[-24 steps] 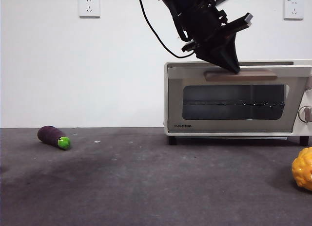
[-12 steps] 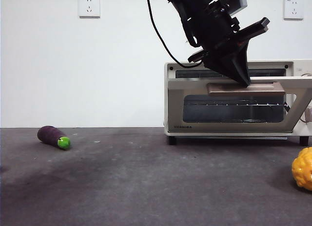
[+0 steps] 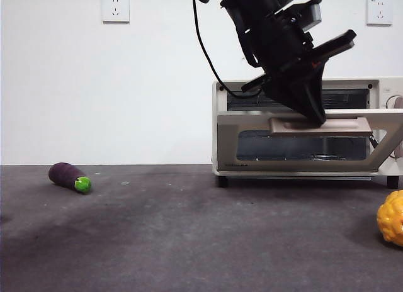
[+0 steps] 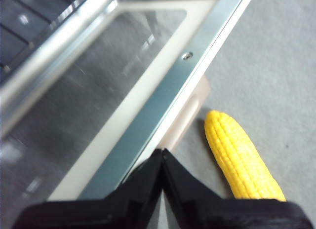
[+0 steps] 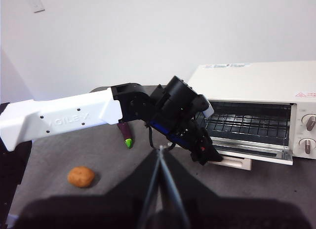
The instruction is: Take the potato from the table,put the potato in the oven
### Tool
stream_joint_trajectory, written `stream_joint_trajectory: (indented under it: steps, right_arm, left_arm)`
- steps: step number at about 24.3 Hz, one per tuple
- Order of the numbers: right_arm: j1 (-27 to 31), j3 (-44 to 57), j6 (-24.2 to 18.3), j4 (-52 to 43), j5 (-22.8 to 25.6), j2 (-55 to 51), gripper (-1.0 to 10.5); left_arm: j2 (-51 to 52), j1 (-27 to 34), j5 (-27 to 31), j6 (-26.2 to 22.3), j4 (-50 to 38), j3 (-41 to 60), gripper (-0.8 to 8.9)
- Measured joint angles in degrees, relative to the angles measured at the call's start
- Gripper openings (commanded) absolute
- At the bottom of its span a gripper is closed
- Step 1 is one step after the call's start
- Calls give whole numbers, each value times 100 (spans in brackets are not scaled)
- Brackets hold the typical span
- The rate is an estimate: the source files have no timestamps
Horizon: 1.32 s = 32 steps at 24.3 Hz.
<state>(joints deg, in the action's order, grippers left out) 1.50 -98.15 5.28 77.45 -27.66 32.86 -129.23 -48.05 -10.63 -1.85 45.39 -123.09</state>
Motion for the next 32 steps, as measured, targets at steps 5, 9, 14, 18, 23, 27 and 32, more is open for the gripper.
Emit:
stream_joint_trajectory:
  steps: [5, 9, 14, 18, 23, 27, 32]
  right_arm:
    - [0, 0, 9, 0, -2, 0, 1]
    - [0, 0, 9, 0, -2, 0, 1]
    - [0, 0, 9, 0, -2, 0, 1]
    - [0, 0, 9, 0, -2, 0, 1]
    - [0, 0, 7, 0, -2, 0, 1]
    - [0, 0, -22, 0, -2, 0, 1]
    - [0, 0, -166, 0, -111, 2, 1]
  left_arm:
    - [-11, -72, 7, 111, 48, 9, -8]
    - [-11, -83, 31, 219, 306, 11, -8]
    - [-11, -179, 50, 256, 306, 11, -8]
    - [-11, -289, -35, 258, 313, 11, -8]
    - [-4, -341, -450, 332, 363, 11, -8]
    - [175, -363, -487, 345, 542, 33, -8]
    - [970, -417, -474, 315, 999, 52, -5]
